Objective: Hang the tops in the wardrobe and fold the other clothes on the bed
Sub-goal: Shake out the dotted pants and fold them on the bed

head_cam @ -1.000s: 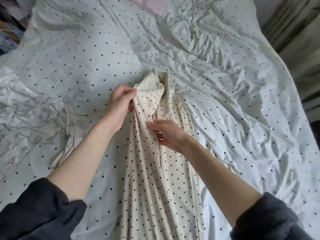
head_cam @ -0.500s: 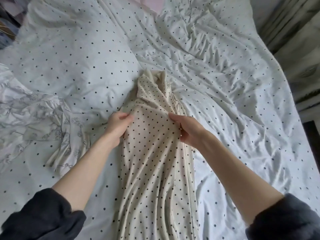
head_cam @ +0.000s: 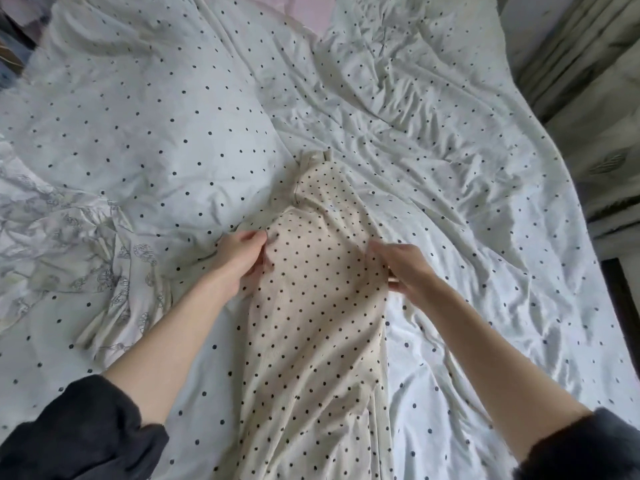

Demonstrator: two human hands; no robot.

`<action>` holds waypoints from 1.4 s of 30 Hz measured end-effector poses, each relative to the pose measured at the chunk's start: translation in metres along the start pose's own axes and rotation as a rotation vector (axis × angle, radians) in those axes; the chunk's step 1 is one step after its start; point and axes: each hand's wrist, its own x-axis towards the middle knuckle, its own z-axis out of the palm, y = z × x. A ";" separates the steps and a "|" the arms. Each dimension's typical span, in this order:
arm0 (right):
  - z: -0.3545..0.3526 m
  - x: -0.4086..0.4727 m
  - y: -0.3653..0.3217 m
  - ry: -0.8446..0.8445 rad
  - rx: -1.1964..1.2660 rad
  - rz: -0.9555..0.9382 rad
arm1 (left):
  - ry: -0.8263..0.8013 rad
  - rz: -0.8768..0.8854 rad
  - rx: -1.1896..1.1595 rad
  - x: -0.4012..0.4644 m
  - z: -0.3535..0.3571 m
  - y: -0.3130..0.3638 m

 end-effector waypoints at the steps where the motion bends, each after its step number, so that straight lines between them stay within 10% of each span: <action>1: 0.003 0.011 -0.013 0.009 0.011 -0.007 | 0.014 0.014 0.021 0.008 0.003 0.004; 17: 0.040 0.148 -0.125 -0.281 0.036 0.241 | -0.261 -0.043 0.280 0.124 0.052 0.068; 23: 0.046 0.168 -0.150 -0.465 0.322 -0.118 | -0.052 -0.031 -0.208 0.146 0.016 0.085; 38: 0.070 0.189 -0.110 -0.155 -0.106 0.099 | -0.273 -0.110 0.311 0.143 0.030 0.056; 42: 0.070 0.188 -0.117 -0.097 0.014 -0.020 | -0.144 0.088 0.037 0.147 0.030 0.064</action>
